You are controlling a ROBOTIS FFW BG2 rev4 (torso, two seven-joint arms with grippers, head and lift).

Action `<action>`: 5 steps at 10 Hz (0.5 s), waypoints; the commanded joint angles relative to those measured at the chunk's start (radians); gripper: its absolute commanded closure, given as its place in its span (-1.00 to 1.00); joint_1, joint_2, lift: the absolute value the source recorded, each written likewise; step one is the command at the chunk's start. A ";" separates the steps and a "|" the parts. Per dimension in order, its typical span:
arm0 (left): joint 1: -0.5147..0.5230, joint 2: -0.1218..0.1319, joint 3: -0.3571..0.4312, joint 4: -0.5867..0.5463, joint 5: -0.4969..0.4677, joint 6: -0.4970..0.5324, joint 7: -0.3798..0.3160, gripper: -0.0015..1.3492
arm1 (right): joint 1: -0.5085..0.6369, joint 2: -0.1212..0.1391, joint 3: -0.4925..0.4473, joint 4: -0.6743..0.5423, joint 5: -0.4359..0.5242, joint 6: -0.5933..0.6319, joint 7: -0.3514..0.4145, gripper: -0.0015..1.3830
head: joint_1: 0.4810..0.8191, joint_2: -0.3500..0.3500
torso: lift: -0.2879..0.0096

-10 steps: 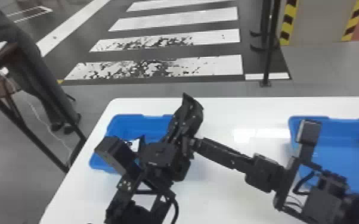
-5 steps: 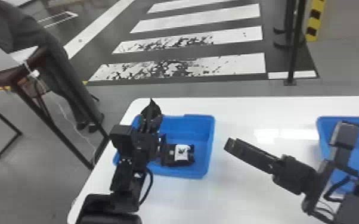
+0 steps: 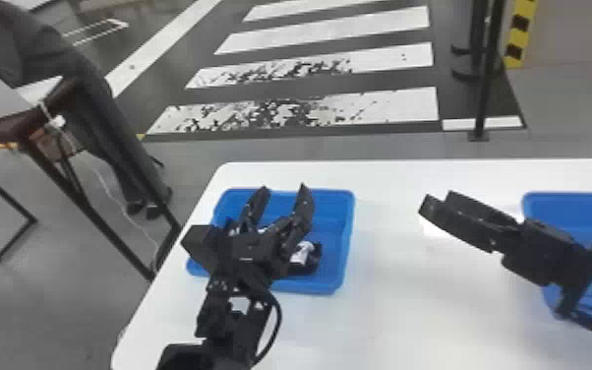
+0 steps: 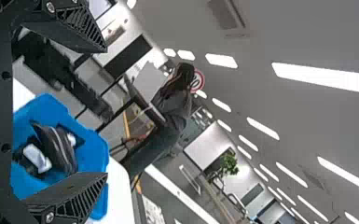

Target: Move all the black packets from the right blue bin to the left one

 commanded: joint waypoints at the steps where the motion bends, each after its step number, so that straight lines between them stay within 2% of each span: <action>1: 0.082 0.004 -0.053 -0.125 0.057 -0.022 -0.001 -0.74 | 0.027 0.009 -0.113 -0.151 0.219 0.196 -0.065 -0.87 | 0.27 0.83 | -0.01; 2: 0.121 0.010 -0.083 -0.189 0.057 -0.022 -0.005 -0.74 | 0.073 0.027 -0.201 -0.300 0.342 0.371 -0.152 -0.87 | 0.27 0.72 | -0.01; 3: 0.156 0.012 -0.109 -0.231 0.055 -0.022 -0.009 -0.74 | 0.108 0.042 -0.255 -0.433 0.426 0.555 -0.246 -0.87 | 0.27 0.57 | -0.01; 4: 0.175 0.013 -0.135 -0.248 0.035 -0.022 -0.009 -0.75 | 0.113 0.052 -0.283 -0.472 0.512 0.604 -0.301 -0.87 | 0.27 0.39 | -0.01; 5: 0.175 0.023 -0.157 -0.248 0.029 -0.009 -0.011 -0.75 | 0.110 0.061 -0.302 -0.445 0.566 0.594 -0.344 -0.87 | 0.27 0.29 | -0.01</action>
